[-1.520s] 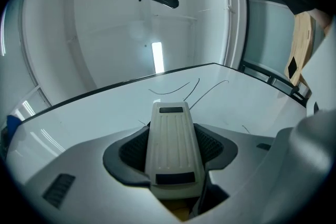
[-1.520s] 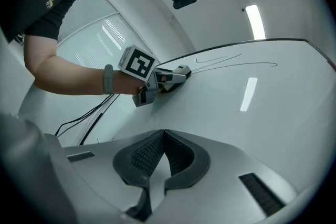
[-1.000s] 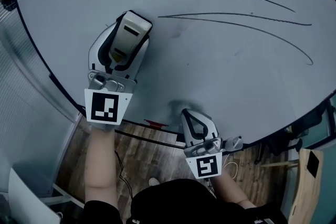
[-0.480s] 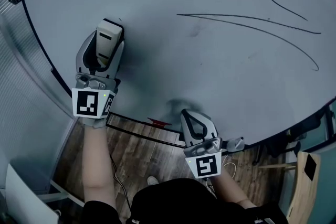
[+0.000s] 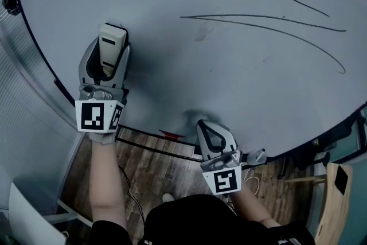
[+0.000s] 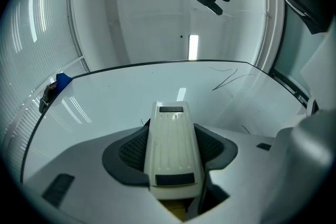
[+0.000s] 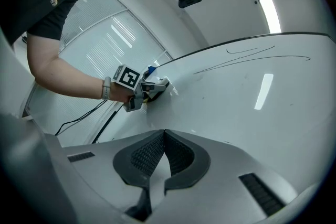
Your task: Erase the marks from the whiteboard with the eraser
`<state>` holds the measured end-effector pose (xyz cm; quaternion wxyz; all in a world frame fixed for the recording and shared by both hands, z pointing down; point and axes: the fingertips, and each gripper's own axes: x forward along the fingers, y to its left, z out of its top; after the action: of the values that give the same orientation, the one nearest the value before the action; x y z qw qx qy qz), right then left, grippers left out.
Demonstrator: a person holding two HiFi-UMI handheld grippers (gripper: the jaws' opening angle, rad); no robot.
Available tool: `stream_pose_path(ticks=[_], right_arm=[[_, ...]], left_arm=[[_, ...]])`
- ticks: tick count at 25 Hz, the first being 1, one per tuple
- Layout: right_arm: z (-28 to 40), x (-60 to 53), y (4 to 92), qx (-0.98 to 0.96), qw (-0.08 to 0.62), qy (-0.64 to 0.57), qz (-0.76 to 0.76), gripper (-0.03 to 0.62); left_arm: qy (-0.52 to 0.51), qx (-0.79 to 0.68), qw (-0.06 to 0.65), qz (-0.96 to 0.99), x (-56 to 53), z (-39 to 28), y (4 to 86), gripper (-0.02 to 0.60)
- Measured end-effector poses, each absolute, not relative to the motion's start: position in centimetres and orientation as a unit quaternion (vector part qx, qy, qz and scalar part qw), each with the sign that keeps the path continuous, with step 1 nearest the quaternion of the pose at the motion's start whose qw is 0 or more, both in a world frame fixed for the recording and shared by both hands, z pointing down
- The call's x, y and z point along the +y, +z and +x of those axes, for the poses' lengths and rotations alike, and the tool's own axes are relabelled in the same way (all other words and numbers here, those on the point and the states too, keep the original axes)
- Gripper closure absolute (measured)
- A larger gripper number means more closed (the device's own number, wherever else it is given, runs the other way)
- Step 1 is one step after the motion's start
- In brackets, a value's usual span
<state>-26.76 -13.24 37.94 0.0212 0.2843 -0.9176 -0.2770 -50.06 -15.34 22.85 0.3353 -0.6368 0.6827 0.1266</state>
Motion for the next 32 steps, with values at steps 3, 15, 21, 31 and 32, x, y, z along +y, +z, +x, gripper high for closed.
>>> stream_pose_path(ticks=[3, 15, 21, 31, 32], right_arm=[[-25.9, -13.6, 37.6, -0.918, 0.011, -0.27, 0.29, 0.566], [-21.1, -15.1, 36.3, -0.918, -0.016, -0.253, 0.304, 0.566], [-18.8, -15.7, 35.6, -0.917, -0.027, -0.249, 0.31, 0.566], [-16.0, -16.9, 34.8, -0.922, -0.048, -0.232, 0.307, 0.566], [-15.9, -16.8, 34.7, -0.922, -0.048, -0.232, 0.306, 0.566]], left_arm=[[0.115, 0.677, 0.349, -0.637, -15.6, -48.5, 21.8, 0.313], [0.094, 0.665, 0.378, -0.638, -16.5, -41.6, 17.8, 0.314], [0.073, 0.666, 0.39, -0.632, -16.9, -38.5, 15.7, 0.321], [0.084, 0.644, 0.386, -0.655, -17.3, -35.9, 14.7, 0.321], [0.086, 0.643, 0.383, -0.658, -17.4, -35.0, 14.3, 0.321]])
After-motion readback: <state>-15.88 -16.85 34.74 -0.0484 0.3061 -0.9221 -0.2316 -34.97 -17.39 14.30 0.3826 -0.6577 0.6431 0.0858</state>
